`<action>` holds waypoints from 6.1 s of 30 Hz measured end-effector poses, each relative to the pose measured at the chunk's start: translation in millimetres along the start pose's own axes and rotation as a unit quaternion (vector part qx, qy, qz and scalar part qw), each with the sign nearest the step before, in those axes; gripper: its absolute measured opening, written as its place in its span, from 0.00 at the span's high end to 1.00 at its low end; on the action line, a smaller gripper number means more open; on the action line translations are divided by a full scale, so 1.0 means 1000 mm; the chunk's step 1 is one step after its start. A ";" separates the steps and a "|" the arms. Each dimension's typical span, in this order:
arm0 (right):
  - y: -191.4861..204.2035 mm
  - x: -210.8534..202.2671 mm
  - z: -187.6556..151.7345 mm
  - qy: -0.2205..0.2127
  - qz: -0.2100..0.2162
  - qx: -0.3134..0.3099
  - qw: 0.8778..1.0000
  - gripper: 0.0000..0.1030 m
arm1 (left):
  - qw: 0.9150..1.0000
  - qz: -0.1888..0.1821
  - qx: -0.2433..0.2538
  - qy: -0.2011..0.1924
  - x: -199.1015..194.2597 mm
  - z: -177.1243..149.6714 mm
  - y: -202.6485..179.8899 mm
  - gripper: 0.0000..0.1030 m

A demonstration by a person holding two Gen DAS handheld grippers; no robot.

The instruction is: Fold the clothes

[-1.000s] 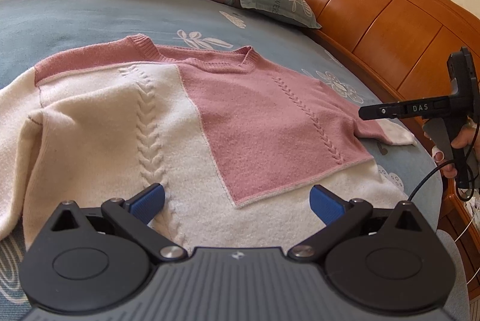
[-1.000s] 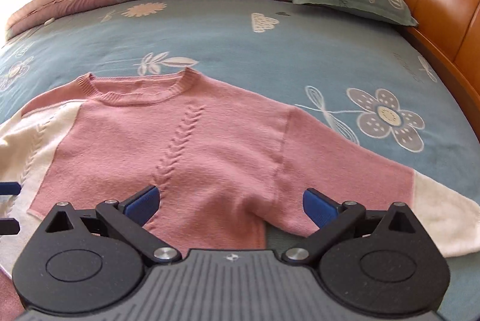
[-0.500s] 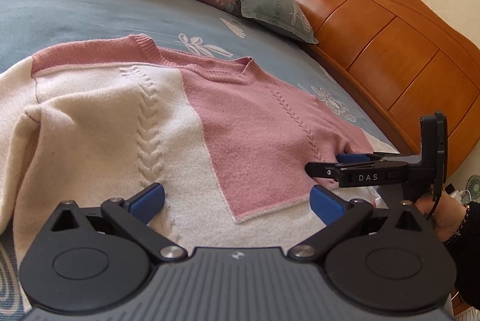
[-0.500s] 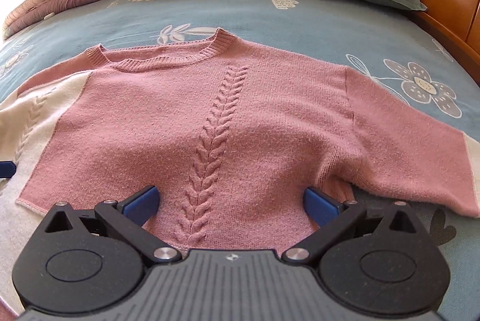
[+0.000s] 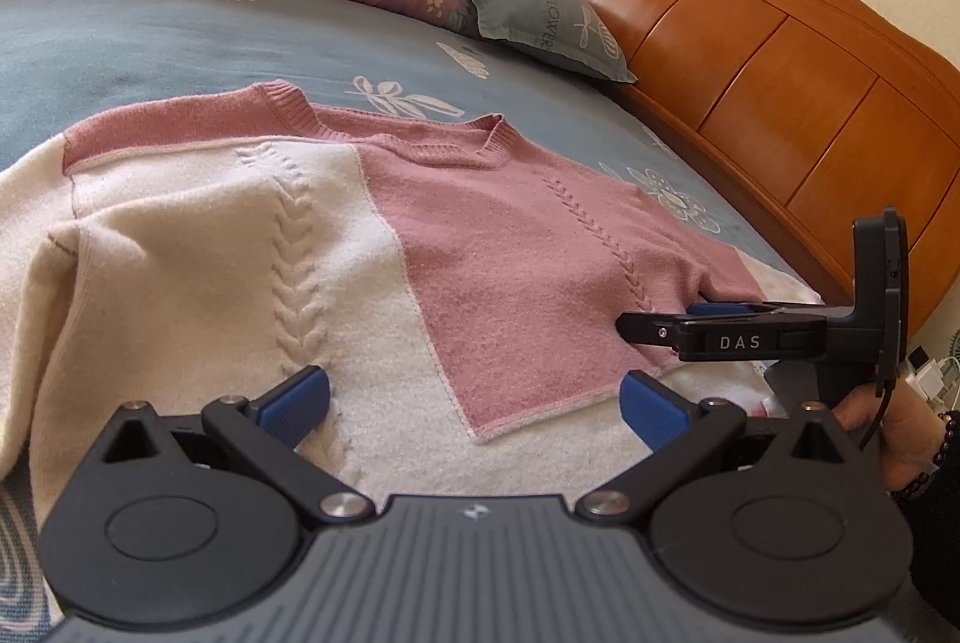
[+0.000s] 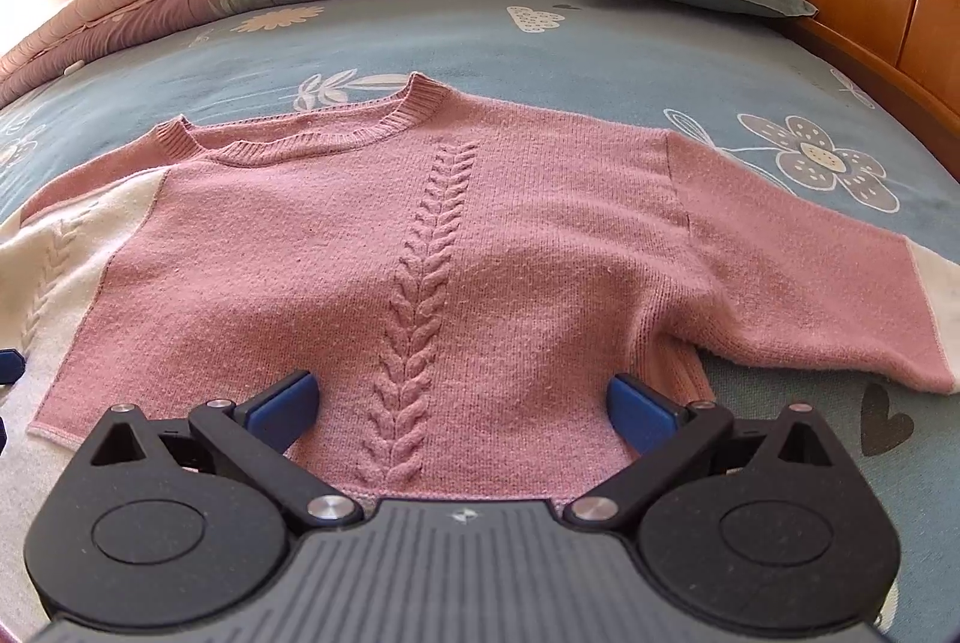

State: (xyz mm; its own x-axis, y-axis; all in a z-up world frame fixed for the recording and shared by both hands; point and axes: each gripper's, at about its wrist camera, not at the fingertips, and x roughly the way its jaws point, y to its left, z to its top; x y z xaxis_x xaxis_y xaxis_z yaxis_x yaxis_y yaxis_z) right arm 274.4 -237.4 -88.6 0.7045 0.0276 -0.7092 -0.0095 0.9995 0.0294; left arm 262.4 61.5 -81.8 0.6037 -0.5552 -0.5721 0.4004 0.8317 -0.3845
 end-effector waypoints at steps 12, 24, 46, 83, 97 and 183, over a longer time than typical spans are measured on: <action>0.004 -0.002 -0.002 -0.009 -0.004 -0.003 1.000 0.00 | 0.998 0.038 -0.059 0.007 -0.006 0.053 -0.008 0.01; 0.005 -0.002 0.000 0.005 -0.006 -0.004 1.000 0.00 | 0.960 0.151 -0.220 0.085 0.039 0.132 0.087 0.01; 0.005 -0.003 0.001 0.007 -0.005 -0.009 1.000 0.00 | 0.965 0.166 -0.197 0.038 0.042 0.149 0.092 0.03; 0.009 -0.002 -0.003 -0.010 -0.014 -0.008 1.000 0.00 | 0.951 0.113 -0.289 0.007 -0.075 0.058 0.081 0.01; 0.010 -0.002 -0.006 -0.027 -0.019 -0.007 0.999 0.00 | 0.918 0.077 -0.374 -0.112 -0.077 -0.017 0.111 0.01; 0.012 -0.003 -0.010 -0.036 -0.022 -0.012 0.999 0.00 | 0.786 0.243 -0.475 -0.313 -0.239 -0.095 0.259 0.66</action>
State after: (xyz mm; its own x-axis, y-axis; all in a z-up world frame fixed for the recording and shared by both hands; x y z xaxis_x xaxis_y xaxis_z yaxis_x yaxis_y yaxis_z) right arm 264.8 -225.7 -93.0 0.7534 -0.0160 -0.6574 0.0060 0.9998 -0.0173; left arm 156.6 409.2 -113.3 0.8660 0.1842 -0.4650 -0.4980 0.4032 -0.7677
